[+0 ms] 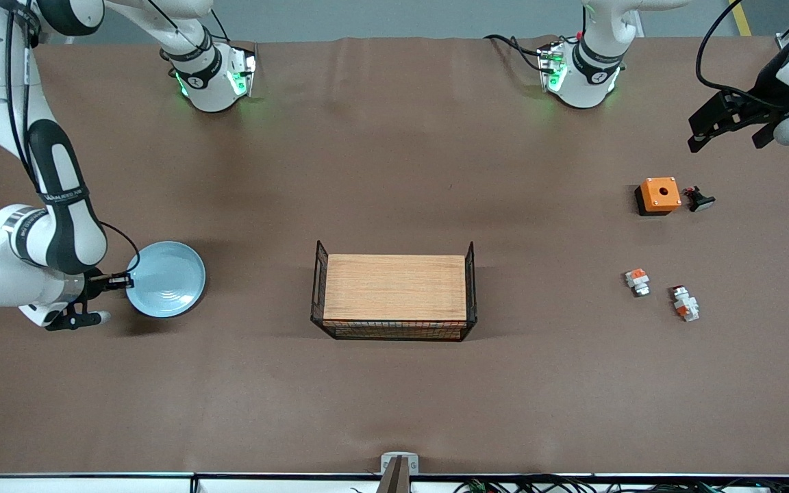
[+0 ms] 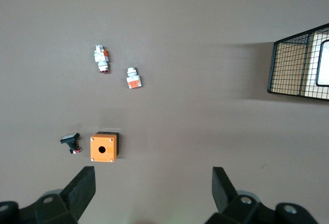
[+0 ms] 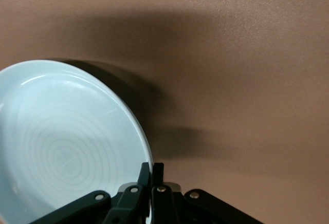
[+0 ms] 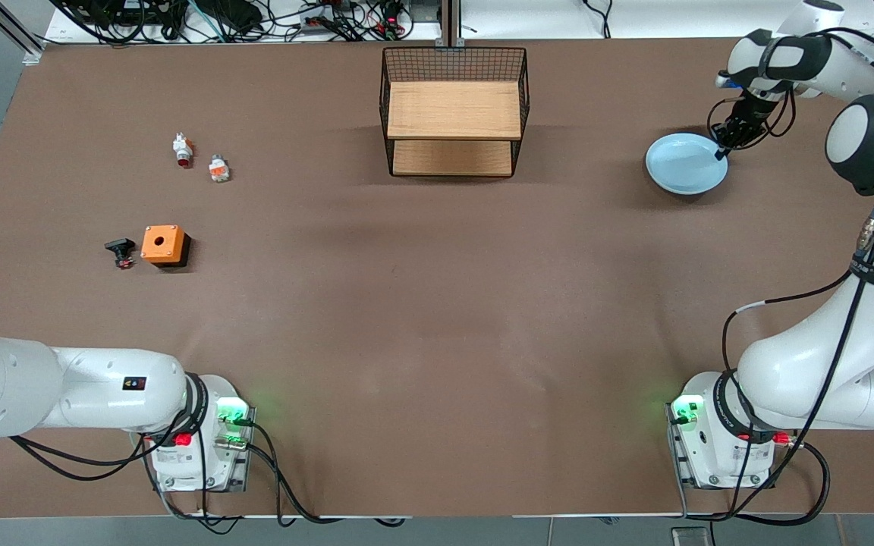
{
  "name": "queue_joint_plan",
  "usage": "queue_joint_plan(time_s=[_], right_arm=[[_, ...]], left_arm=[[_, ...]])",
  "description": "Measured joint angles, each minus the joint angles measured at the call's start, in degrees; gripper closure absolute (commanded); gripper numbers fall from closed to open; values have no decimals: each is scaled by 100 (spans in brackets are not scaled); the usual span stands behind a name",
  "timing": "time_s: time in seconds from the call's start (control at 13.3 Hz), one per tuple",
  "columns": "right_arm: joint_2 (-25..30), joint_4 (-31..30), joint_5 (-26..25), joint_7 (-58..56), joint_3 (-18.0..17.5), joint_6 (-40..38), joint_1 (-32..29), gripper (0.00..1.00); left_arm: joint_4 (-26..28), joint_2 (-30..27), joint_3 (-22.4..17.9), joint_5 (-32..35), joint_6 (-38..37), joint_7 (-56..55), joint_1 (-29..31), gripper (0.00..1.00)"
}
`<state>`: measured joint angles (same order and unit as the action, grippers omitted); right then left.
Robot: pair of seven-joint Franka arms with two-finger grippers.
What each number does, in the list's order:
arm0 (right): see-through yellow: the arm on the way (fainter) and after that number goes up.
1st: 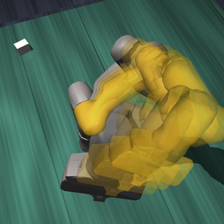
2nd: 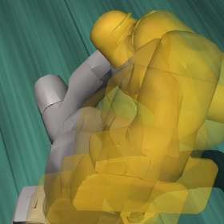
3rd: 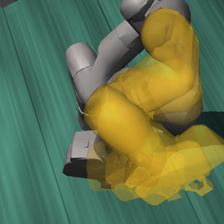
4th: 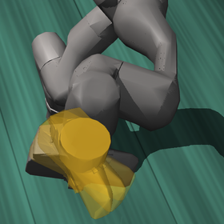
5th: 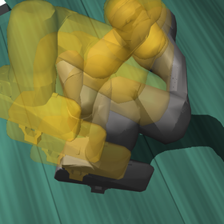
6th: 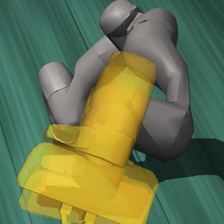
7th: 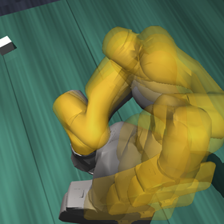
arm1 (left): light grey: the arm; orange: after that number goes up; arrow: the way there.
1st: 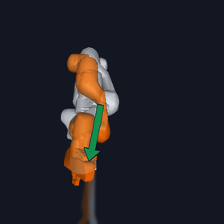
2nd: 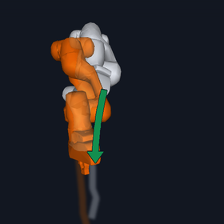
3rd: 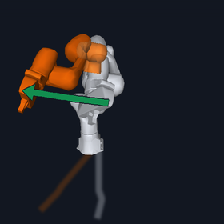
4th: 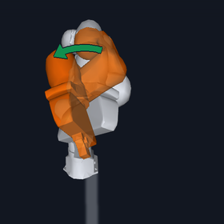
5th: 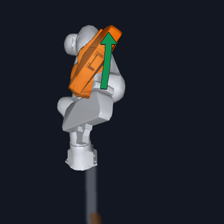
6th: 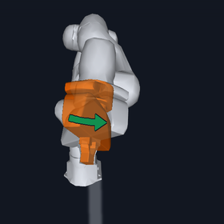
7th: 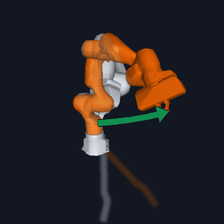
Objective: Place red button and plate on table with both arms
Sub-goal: 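Lower the blue plate onto the table with the right gripper, then open the right gripper and raise it away from the plate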
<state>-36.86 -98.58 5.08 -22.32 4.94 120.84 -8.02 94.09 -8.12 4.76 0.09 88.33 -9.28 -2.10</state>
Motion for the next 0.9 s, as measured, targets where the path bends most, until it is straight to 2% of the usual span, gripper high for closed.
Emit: queue_joint_plan(time_s=[0.15, 0.23, 0.3, 0.38, 0.68, 0.9], right_arm=[[-43, 7, 0, -16, 2, 50, -2, 83], [-46, 12, 0, -16, 2, 57, -2, 72], [-46, 19, 0, -16, 1, 63, -1, 17], [-46, 33, 0, -12, -2, 63, 2, 1], [-30, 145, 0, -8, -27, 8, 27, 1], [318, 298, 0, 85, -53, -492, 65, 2]], left_arm=[[-1, 0, -1, 0, 0, 0, 0, 0], [-1, 0, -1, 0, 0, 0, 0, 0], [-2, 0, -1, 0, 0, 0, 0, 0], [-3, 0, -2, 0, 0, 0, 0, 0], [-55, 0, -10, 0, 5, 0, 2, 0], [-56, 4, -12, 0, 5, 0, 5, 0]])
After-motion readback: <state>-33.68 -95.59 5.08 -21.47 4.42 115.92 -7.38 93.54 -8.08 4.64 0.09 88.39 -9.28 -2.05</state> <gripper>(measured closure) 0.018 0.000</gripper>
